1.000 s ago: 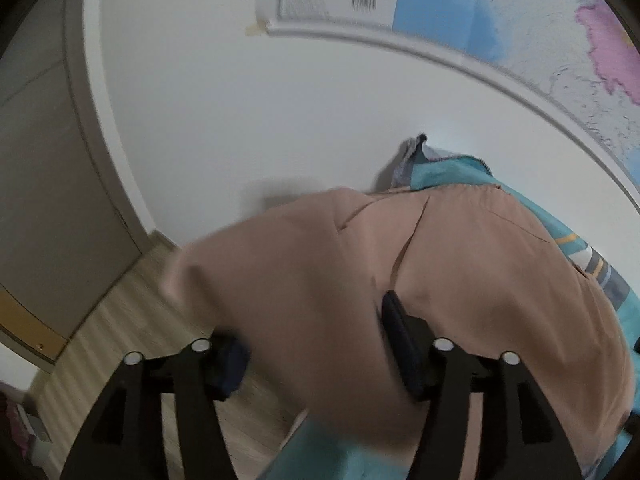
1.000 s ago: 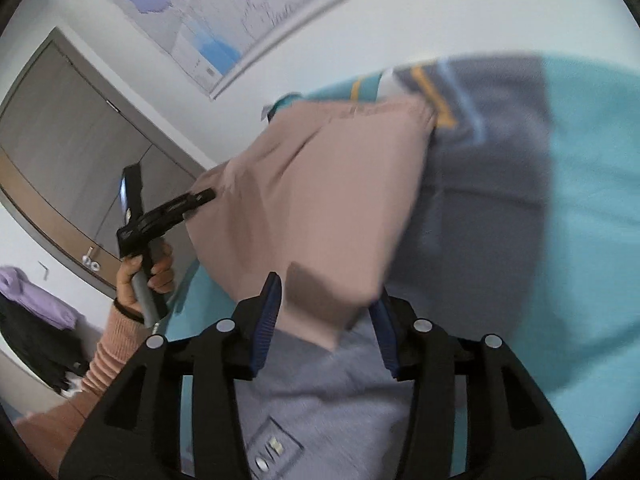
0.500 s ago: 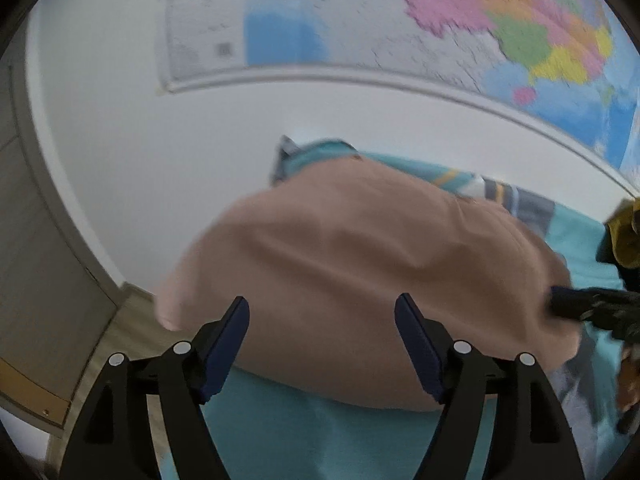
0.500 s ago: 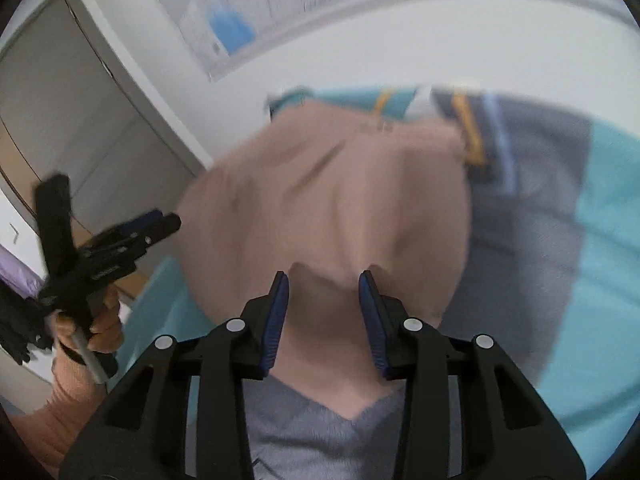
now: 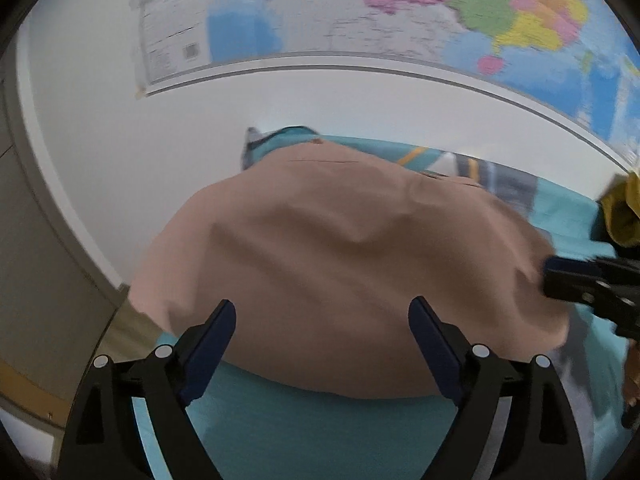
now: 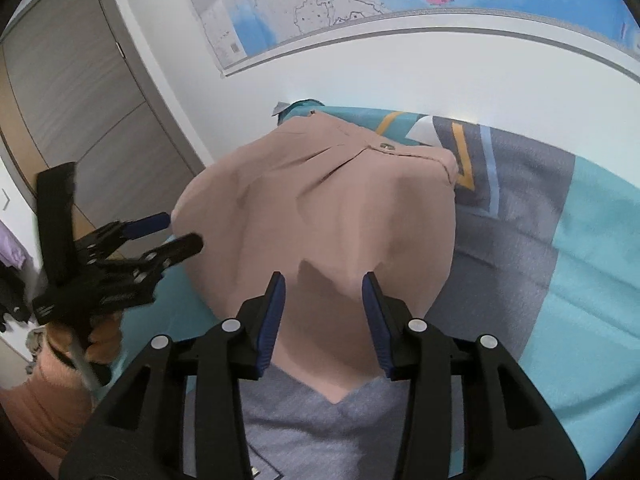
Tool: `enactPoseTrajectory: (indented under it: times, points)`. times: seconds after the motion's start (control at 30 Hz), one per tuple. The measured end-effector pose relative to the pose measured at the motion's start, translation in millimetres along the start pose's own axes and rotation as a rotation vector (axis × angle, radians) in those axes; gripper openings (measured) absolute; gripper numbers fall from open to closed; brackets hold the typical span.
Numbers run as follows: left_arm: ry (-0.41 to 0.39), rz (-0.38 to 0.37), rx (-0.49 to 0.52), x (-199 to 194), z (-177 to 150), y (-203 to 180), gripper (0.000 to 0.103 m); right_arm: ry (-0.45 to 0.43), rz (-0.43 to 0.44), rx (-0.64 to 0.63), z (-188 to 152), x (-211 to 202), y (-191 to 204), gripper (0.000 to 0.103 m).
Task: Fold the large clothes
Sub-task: 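Press the folded jacket bundle down with both grippers and open them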
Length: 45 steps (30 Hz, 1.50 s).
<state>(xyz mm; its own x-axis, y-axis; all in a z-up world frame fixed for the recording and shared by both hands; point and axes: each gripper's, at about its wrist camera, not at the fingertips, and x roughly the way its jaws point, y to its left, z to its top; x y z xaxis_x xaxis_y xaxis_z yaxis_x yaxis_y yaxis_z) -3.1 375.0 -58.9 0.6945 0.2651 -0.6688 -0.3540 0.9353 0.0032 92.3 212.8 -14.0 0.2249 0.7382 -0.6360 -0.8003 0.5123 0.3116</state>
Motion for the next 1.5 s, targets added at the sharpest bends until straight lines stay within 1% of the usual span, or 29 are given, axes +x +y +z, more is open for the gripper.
enactPoseTrajectory:
  times: [0.07, 0.17, 0.27, 0.33, 0.37, 0.43, 0.47, 0.5, 0.53, 0.6, 0.63, 0.73, 0.77, 0.8, 0.87, 0.93, 1.0, 1.07, 1.1, 1.17, 1.27, 1.33, 1.4, 1.47, 1.5]
  points:
    - [-0.007, 0.000, 0.020, -0.4, -1.9, -7.2, 0.085, 0.006, -0.004, -0.007, 1.8, 5.0, 1.4, 0.040]
    - [0.005, -0.001, 0.037, 6.1, -4.7, -14.5, 0.085, 0.000, -0.033, -0.043, 6.1, 16.2, 6.9, 0.040]
    - [0.035, 0.010, 0.052, 20.5, -8.7, -19.2, 0.085, 0.047, -0.059, -0.046, 8.2, 35.6, 5.1, 0.038]
    - [0.071, 0.011, 0.050, 32.2, -12.0, -19.3, 0.085, 0.068, -0.068, -0.026, 6.8, 41.4, 1.9, 0.038]
    - [0.073, 0.012, 0.045, 33.6, -13.3, -18.3, 0.086, 0.067, -0.070, -0.023, 7.0, 40.3, 2.2, 0.038]
    - [0.066, 0.018, 0.045, 31.0, -13.7, -18.1, 0.086, 0.054, -0.071, -0.032, 6.7, 33.2, 4.5, 0.038]
    - [0.063, 0.020, 0.046, 29.5, -14.1, -18.2, 0.086, 0.044, -0.061, -0.025, 6.8, 29.2, 4.6, 0.041]
    - [0.058, 0.028, 0.046, 27.5, -14.3, -18.2, 0.086, 0.028, -0.042, -0.019, 8.4, 23.3, 5.6, 0.041]
    - [0.050, 0.035, 0.043, 25.3, -14.2, -18.1, 0.086, 0.012, -0.041, -0.023, 9.9, 18.4, 6.5, 0.041]
    - [0.038, 0.045, 0.046, 23.8, -11.7, -18.4, 0.087, -0.020, -0.064, -0.035, 18.3, 12.5, 8.7, 0.042]
    - [0.029, 0.058, 0.046, 23.9, -8.6, -17.7, 0.088, -0.021, -0.068, -0.037, 24.8, 14.2, 9.2, 0.042]
    - [0.011, 0.081, 0.011, 26.8, 4.1, -9.3, 0.088, 0.005, -0.075, -0.002, 45.1, 29.3, 1.9, 0.042]
    - [0.009, 0.089, 0.006, 28.2, 7.1, -6.8, 0.088, 0.021, -0.090, 0.022, 50.9, 38.9, -4.0, 0.042]
    - [0.010, 0.107, -0.006, 31.0, 10.3, -3.1, 0.088, 0.031, -0.098, 0.040, 52.8, 44.9, -8.2, 0.042]
    - [0.032, 0.103, -0.024, 38.5, 12.8, 3.5, 0.088, 0.058, -0.101, 0.063, 54.2, 59.0, -14.9, 0.043]
    - [0.068, 0.084, -0.036, 48.5, 9.3, 8.5, 0.088, 0.062, -0.094, 0.082, 51.2, 63.6, -19.1, 0.043]
    - [0.075, 0.093, -0.037, 50.7, 4.5, 9.5, 0.088, 0.049, -0.093, 0.069, 47.6, 57.2, -17.2, 0.043]
    - [0.060, 0.099, -0.027, 45.2, 2.5, 7.2, 0.088, 0.030, -0.098, 0.048, 43.3, 46.0, -15.0, 0.044]
    - [0.052, 0.095, -0.028, 40.3, 1.7, 5.8, 0.088, 0.015, -0.090, 0.042, 39.6, 37.3, -13.0, 0.046]
    - [0.029, 0.084, -0.023, 30.5, -0.4, 1.7, 0.088, -0.010, -0.065, 0.023, 31.8, 21.5, -7.2, 0.047]
    - [-0.002, 0.075, 0.003, 14.5, -8.1, -10.5, 0.089, -0.037, -0.064, -0.038, 11.3, 0.0, 3.6, 0.051]
    - [-0.004, 0.047, 0.006, 10.0, -13.7, -16.8, 0.090, -0.015, -0.066, -0.066, -2.6, -1.7, 7.2, 0.052]
    - [0.010, 0.031, 0.025, 11.8, -19.6, -25.2, 0.090, 0.015, -0.083, -0.092, -13.4, 3.0, 7.6, 0.050]
    - [0.033, 0.039, 0.039, 20.2, -23.5, -31.2, 0.090, 0.037, -0.098, -0.082, -21.2, 8.7, 4.9, 0.050]
    - [0.039, 0.046, 0.032, 23.1, -24.8, -32.1, 0.089, 0.032, -0.093, -0.073, -22.9, 7.9, 4.8, 0.050]
